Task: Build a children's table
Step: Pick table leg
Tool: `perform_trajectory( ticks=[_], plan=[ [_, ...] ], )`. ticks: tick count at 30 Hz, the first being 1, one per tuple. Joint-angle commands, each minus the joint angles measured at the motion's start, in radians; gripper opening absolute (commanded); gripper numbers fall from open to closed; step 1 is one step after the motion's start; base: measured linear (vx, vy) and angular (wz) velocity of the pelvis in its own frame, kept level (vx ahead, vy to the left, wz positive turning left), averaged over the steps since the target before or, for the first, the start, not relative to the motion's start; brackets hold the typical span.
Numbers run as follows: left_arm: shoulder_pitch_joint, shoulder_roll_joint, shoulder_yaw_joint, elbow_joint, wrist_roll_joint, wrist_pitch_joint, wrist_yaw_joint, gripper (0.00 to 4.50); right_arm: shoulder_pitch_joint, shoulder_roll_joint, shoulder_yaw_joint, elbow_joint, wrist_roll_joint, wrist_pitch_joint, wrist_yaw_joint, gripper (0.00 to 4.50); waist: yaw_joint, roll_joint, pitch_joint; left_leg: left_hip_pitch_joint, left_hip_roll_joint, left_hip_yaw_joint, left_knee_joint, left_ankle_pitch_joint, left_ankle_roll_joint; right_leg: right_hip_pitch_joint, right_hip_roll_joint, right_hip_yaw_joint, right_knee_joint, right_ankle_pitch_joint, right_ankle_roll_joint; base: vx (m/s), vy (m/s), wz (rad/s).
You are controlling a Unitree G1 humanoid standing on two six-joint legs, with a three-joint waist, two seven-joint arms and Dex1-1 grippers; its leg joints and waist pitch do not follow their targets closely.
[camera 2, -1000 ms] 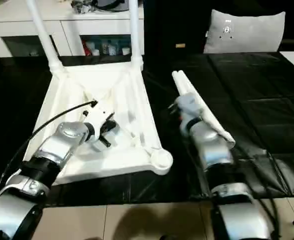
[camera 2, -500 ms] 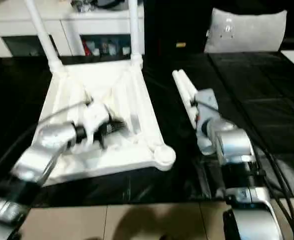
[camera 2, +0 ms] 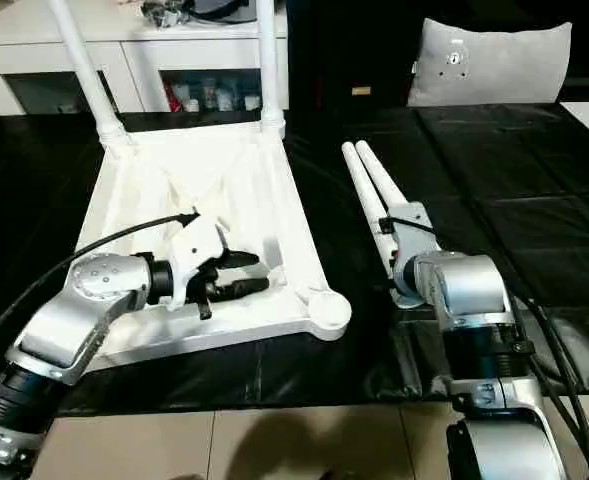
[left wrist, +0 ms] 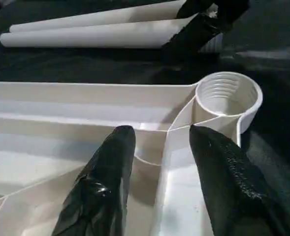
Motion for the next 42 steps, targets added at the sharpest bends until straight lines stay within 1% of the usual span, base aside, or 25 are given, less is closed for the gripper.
perform_trajectory(
  ticks=[1,2,3,5,10,11,13,14,15,16,18,22,24,26,29,31,32,34,35,36,37,38,39,40,42],
  plan=[
    [0.002,0.012,-0.004,-0.021,0.003,0.018,-0.002,2.49,0.007,0.008,-0.021,-0.011,0.021,0.022,0.005,4.16,0.003,-0.009,-0.069,-0.006,0.045,-0.008,-0.064,-0.052,0.041,0.073,-0.07,0.07,-0.065,-0.281,-0.107,0.0,0.0,0.0],
    [0.003,0.012,-0.006,-0.026,0.003,0.024,-0.001,2.7,0.006,0.012,-0.03,-0.011,0.029,0.029,0.01,4.16,0.003,-0.011,-0.07,-0.006,0.045,-0.008,-0.063,-0.048,0.042,0.073,-0.07,0.07,-0.065,-0.283,-0.104,0.0,0.0,0.0],
    [0.005,0.012,-0.01,-0.033,0.003,0.034,0.002,2.8,0.005,0.015,-0.033,-0.01,0.035,0.039,0.017,3.95,0.003,-0.01,-0.07,-0.006,0.045,-0.008,-0.063,-0.043,0.042,0.073,-0.069,0.07,-0.065,-0.278,-0.104,0.0,0.0,0.0],
    [0.007,0.012,-0.017,-0.04,0.004,0.043,0.003,2.94,0.005,0.014,-0.029,-0.01,0.036,0.047,0.018,3.73,0.004,-0.009,-0.071,-0.006,0.047,-0.009,-0.063,-0.032,0.045,0.073,-0.069,0.07,-0.062,-0.263,-0.108,0.0,0.0,0.0],
    [0.008,0.01,-0.024,-0.047,0.005,0.051,0.001,3.22,0.009,0.016,-0.027,-0.002,0.042,0.048,0.014,3.48,0.004,-0.01,-0.071,-0.007,0.045,-0.008,-0.062,-0.031,0.043,0.073,-0.069,0.07,-0.063,-0.263,-0.109,0.0,0.0,0.0],
    [0.007,0.01,-0.026,-0.046,0.006,0.053,0.001,3.38,0.011,0.018,-0.028,0.001,0.042,0.047,0.014,3.27,0.004,-0.01,-0.071,-0.007,0.044,-0.008,-0.062,-0.032,0.042,0.074,-0.069,0.07,-0.063,-0.269,-0.106,0.0,0.0,0.0],
    [0.007,0.01,-0.028,-0.047,0.007,0.054,-0.001,3.54,0.012,0.019,-0.028,0.002,0.043,0.046,0.014,3.18,0.004,-0.01,-0.071,-0.007,0.045,-0.008,-0.062,-0.031,0.042,0.073,-0.069,0.07,-0.063,-0.269,-0.104,0.0,0.0,0.0],
    [0.006,0.011,-0.028,-0.047,0.007,0.057,-0.001,3.6,0.013,0.019,-0.029,0.003,0.043,0.045,0.014,3.02,0.004,-0.01,-0.071,-0.007,0.044,-0.008,-0.061,-0.03,0.042,0.073,-0.069,0.069,-0.064,-0.269,-0.104,0.0,0.0,0.0],
    [0.007,0.011,-0.029,-0.049,0.007,0.058,-0.001,3.65,0.015,0.02,-0.029,0.003,0.045,0.046,0.013,2.89,0.005,-0.005,-0.071,-0.006,0.044,-0.009,-0.061,-0.03,0.041,0.074,-0.069,0.069,-0.063,-0.27,-0.103,0.0,0.0,0.0],
    [0.007,0.012,-0.029,-0.05,0.007,0.059,-0.001,3.65,0.015,0.02,-0.029,0.003,0.045,0.046,0.013,2.89,0.004,-0.007,-0.071,-0.007,0.044,-0.008,-0.061,-0.03,0.041,0.073,-0.069,0.069,-0.064,-0.268,-0.102,0.0,0.0,0.0],
    [0.008,0.013,-0.031,-0.053,0.006,0.062,0.0,3.96,0.017,0.02,-0.028,0.005,0.048,0.044,0.011,2.75,0.004,-0.008,-0.072,-0.007,0.044,-0.008,-0.061,-0.031,0.04,0.074,-0.068,0.068,-0.063,-0.268,-0.102,0.0,0.0,0.0],
    [0.009,0.015,-0.035,-0.054,0.005,0.063,0.0,4.08,0.021,0.022,-0.024,0.008,0.049,0.04,0.01,2.69,0.004,-0.008,-0.072,-0.007,0.044,-0.008,-0.061,-0.031,0.041,0.074,-0.068,0.068,-0.063,-0.265,-0.103,0.0,0.0,0.0],
    [0.009,0.014,-0.036,-0.055,0.005,0.063,0.001,4.4,0.022,0.027,-0.03,0.009,0.048,0.034,0.002,2.68,0.004,-0.009,-0.072,-0.008,0.044,-0.009,-0.061,-0.028,0.042,0.075,-0.068,0.068,-0.062,-0.261,-0.104,0.0,0.0,0.0],
    [0.011,0.014,-0.036,-0.056,0.008,0.059,0.004,4.46,0.026,0.033,-0.036,0.008,0.046,0.021,-0.006,2.67,0.002,-0.012,-0.072,-0.008,0.044,-0.008,-0.061,-0.028,0.042,0.074,-0.069,0.068,-0.063,-0.263,-0.104,0.0,0.0,0.0],
    [0.013,0.011,-0.035,-0.046,0.024,0.026,0.027,4.5,0.032,0.045,-0.061,0.003,0.054,-0.012,-0.014,2.66,0.003,-0.01,-0.072,-0.007,0.044,-0.009,-0.061,-0.034,0.041,0.074,-0.069,0.068,-0.064,-0.275,-0.098,0.0,0.0,0.0],
    [0.01,-0.007,-0.014,-0.021,0.032,-0.012,0.069,4.5,0.029,0.071,-0.126,-0.014,0.076,-0.077,-0.037,2.63,0.003,-0.01,-0.072,-0.007,0.045,-0.008,-0.061,-0.037,0.041,0.073,-0.071,0.068,-0.066,-0.28,-0.092,0.0,0.0,0.0],
    [0.002,-0.029,0.016,-0.008,0.016,-0.005,0.099,4.5,0.021,0.092,-0.179,-0.027,0.101,-0.128,-0.051,2.63,0.003,-0.011,-0.073,-0.007,0.044,-0.006,-0.061,-0.034,0.042,0.073,-0.071,0.068,-0.066,-0.28,-0.09,0.0,0.0,0.0],
    [-0.002,-0.037,0.026,-0.005,0.01,0.002,0.109,4.5,0.019,0.097,-0.191,-0.033,0.108,-0.147,-0.052,2.62,0.004,-0.012,-0.074,-0.007,0.044,-0.007,-0.061,-0.032,0.043,0.074,-0.071,0.067,-0.066,-0.28,-0.09,0.0,0.0,0.0],
    [-0.006,-0.073,0.06,0.003,0.002,-0.065,0.16,4.5,0.024,0.099,-0.201,-0.065,0.13,-0.207,-0.024,2.61,0.005,-0.013,-0.074,-0.007,0.044,-0.008,-0.06,-0.027,0.047,0.073,-0.07,0.066,-0.064,-0.273,-0.092,0.0,0.0,0.0],
    [-0.019,-0.102,0.081,0.012,-0.003,-0.085,0.199,4.5,0.022,0.107,-0.217,-0.081,0.145,-0.25,-0.014,2.61,0.004,-0.014,-0.074,-0.01,0.043,-0.007,-0.059,-0.027,0.055,0.074,-0.069,0.066,-0.067,-0.268,-0.088,0.0,0.0,0.0],
    [-0.025,-0.109,0.087,0.015,-0.006,-0.08,0.209,4.5,0.021,0.109,-0.221,-0.084,0.15,-0.265,-0.011,2.61,0.005,-0.014,-0.075,-0.009,0.044,-0.006,-0.059,-0.026,0.056,0.075,-0.07,0.066,-0.065,-0.262,-0.089,0.0,0.0,0.0],
    [-0.052,-0.137,0.113,0.032,-0.026,-0.056,0.238,4.5,0.02,0.121,-0.236,-0.09,0.165,-0.354,0.002,2.61,0.008,-0.013,-0.076,-0.009,0.045,-0.008,-0.059,-0.018,0.062,0.074,-0.07,0.066,-0.062,-0.25,-0.092,0.0,0.0,0.0],
    [-0.055,-0.139,0.115,0.033,-0.028,-0.055,0.24,4.5,0.02,0.122,-0.237,-0.091,0.166,-0.362,0.003,2.6,0.007,-0.014,-0.075,-0.01,0.042,-0.004,-0.058,-0.026,0.068,0.072,-0.07,0.066,-0.065,-0.255,-0.092,0.0,0.0,0.0],
    [-0.067,-0.152,0.128,0.042,-0.041,-0.052,0.249,4.5,0.021,0.127,-0.241,-0.093,0.171,-0.41,0.012,2.58,0.008,-0.014,-0.076,-0.011,0.042,-0.005,-0.058,-0.025,0.075,0.074,-0.071,0.065,-0.065,-0.255,-0.094,0.0,0.0,0.0],
    [-0.122,-0.222,0.191,0.097,-0.052,-0.058,0.376,4.5,0.017,0.152,-0.268,-0.095,0.185,-0.49,0.004,2.58,0.007,-0.018,-0.075,-0.011,0.04,-0.004,-0.057,-0.025,0.079,0.073,-0.068,0.063,-0.068,-0.262,-0.092,0.0,0.0,0.0]
  ],
)
